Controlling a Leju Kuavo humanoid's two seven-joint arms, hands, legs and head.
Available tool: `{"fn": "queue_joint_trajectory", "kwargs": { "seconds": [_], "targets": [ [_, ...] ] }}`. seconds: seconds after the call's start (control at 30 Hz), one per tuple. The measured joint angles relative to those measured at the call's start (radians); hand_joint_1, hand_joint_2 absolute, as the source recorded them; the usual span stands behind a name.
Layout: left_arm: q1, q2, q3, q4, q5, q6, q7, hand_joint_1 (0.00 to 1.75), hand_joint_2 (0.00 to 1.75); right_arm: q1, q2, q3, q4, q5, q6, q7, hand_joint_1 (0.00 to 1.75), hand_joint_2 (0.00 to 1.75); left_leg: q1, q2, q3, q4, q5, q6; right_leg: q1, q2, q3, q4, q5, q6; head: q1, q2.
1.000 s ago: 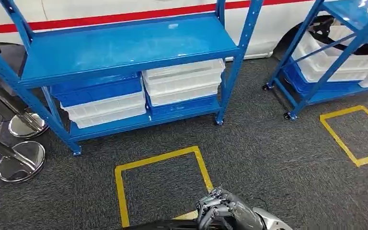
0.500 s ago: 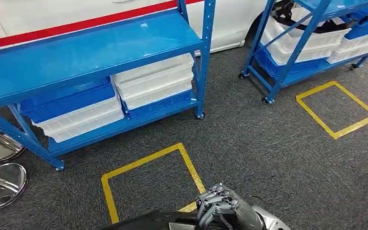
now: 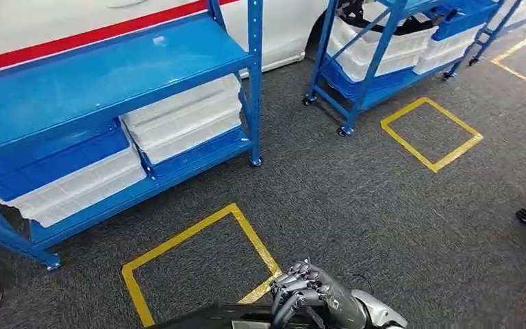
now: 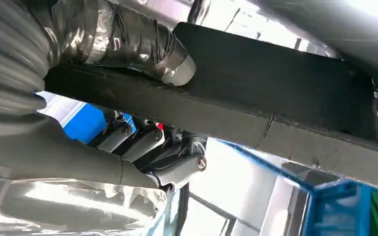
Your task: Take the parts from the cabinet and place them on the table.
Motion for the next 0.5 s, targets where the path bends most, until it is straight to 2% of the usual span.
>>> {"fn": "queue_joint_trajectory", "kwargs": {
  "seconds": [0.03, 0.07, 0.1, 0.13, 0.17, 0.2, 0.3, 0.33, 0.37, 0.4, 0.43, 0.47, 0.5],
  "targets": [
    [-0.001, 0.002, 0.0, 0.0, 0.003, 0.0, -0.005, 0.0, 0.0, -0.001, 0.0, 0.001, 0.0, 0.005, -0.006, -0.004, 1.66, 1.75, 0.0, 0.011, 0.001, 0.0, -0.001, -0.002, -0.004, -0.003, 0.011, -0.02, 0.022, 0.003, 0.0, 0.0],
    [-0.002, 0.004, 0.0, 0.0, 0.005, 0.0, -0.014, 0.0, 0.0, -0.002, 0.0, 0.002, 0.0, 0.012, -0.012, -0.009, 1.66, 1.75, 0.001, 0.022, 0.003, 0.001, -0.004, -0.005, -0.007, -0.01, 0.046, -0.083, 0.061, 0.005, 0.0, 0.0],
    [-0.003, 0.004, 0.0, 0.0, 0.006, 0.0, -0.019, 0.0, 0.0, -0.005, 0.0, 0.002, 0.0, 0.017, -0.016, -0.011, 1.66, 1.75, 0.002, 0.031, 0.007, 0.002, -0.007, -0.01, -0.008, -0.024, 0.099, -0.176, 0.105, 0.004, 0.0, 0.0],
    [-0.004, 0.005, 0.0, 0.0, 0.006, -0.001, -0.023, 0.0, 0.0, -0.007, 0.0, 0.002, 0.0, 0.022, -0.02, -0.013, 1.66, 1.75, 0.001, 0.039, 0.012, 0.004, -0.011, -0.016, -0.007, -0.057, 0.15, -0.267, 0.137, 0.001, 0.0, 0.0],
    [-0.004, 0.011, 0.0, 0.0, 0.007, -0.002, -0.026, 0.0, 0.0, -0.011, 0.0, 0.003, 0.0, 0.03, -0.027, -0.016, 1.66, 1.75, -0.005, 0.047, 0.012, 0.005, -0.015, -0.023, 0.008, -0.09, 0.159, -0.291, 0.116, -0.008, 0.0, 0.0],
    [-0.006, 0.016, 0.0, 0.0, 0.008, -0.002, -0.026, 0.0, 0.0, -0.01, 0.002, 0.004, 0.0, 0.042, -0.038, -0.019, 1.66, 1.75, -0.007, 0.054, 0.013, 0.007, -0.017, -0.029, 0.009, -0.07, 0.154, -0.293, 0.123, -0.021, 0.0, 0.0],
    [-0.011, 0.027, 0.001, 0.0, 0.017, -0.002, -0.026, 0.0, 0.0, -0.001, 0.002, 0.01, -0.001, 0.066, -0.066, -0.027, 1.66, 1.75, -0.007, 0.081, 0.024, 0.0, -0.018, -0.044, 0.014, -0.043, 0.148, -0.295, 0.124, -0.038, 0.0, 0.0],
    [-0.014, 0.03, 0.002, 0.0, 0.018, -0.002, -0.025, 0.0, 0.0, 0.004, 0.002, 0.01, -0.004, 0.075, -0.079, -0.03, 1.66, 1.75, -0.001, 0.06, 0.021, 0.006, -0.031, -0.052, 0.002, -0.033, 0.155, -0.303, 0.129, -0.049, 0.0, 0.0],
    [-0.015, 0.034, 0.002, 0.0, 0.019, -0.002, -0.023, 0.0, 0.0, 0.007, 0.002, 0.01, -0.006, 0.081, -0.088, -0.032, 1.66, 1.75, 0.0, 0.014, 0.01, 0.041, -0.06, -0.052, 0.004, -0.026, 0.155, -0.306, 0.13, -0.057, 0.0, 0.0],
    [-0.013, 0.039, 0.003, 0.0, 0.024, -0.002, -0.018, 0.0, 0.0, 0.01, 0.002, 0.01, -0.007, 0.087, -0.098, -0.032, 1.66, 1.75, 0.001, -0.008, -0.022, 0.111, -0.101, -0.051, 0.005, -0.019, 0.154, -0.306, 0.131, -0.064, 0.0, 0.0],
    [-0.012, 0.04, 0.003, 0.0, 0.026, -0.001, -0.016, 0.0, 0.0, 0.018, 0.002, 0.01, -0.009, 0.09, -0.103, -0.033, 1.66, 1.75, -0.001, -0.018, -0.062, 0.195, -0.141, -0.051, 0.008, -0.008, 0.153, -0.306, 0.131, -0.066, 0.0, 0.0],
    [-0.012, 0.042, 0.004, 0.0, 0.028, 0.0, -0.014, 0.0, 0.0, 0.023, 0.002, 0.01, -0.009, 0.091, -0.108, -0.033, 1.66, 1.75, -0.001, -0.024, -0.1, 0.273, -0.168, -0.052, 0.01, 0.002, 0.152, -0.305, 0.131, -0.067, 0.0, 0.0],
    [-0.008, 0.043, 0.004, 0.0, 0.029, 0.0, -0.011, 0.0, 0.0, 0.028, 0.002, 0.01, -0.009, 0.092, -0.109, -0.034, 1.66, 1.75, -0.001, -0.024, -0.125, 0.32, -0.174, -0.051, 0.013, 0.015, 0.152, -0.303, 0.131, -0.068, 0.0, 0.0]
  ]
}}
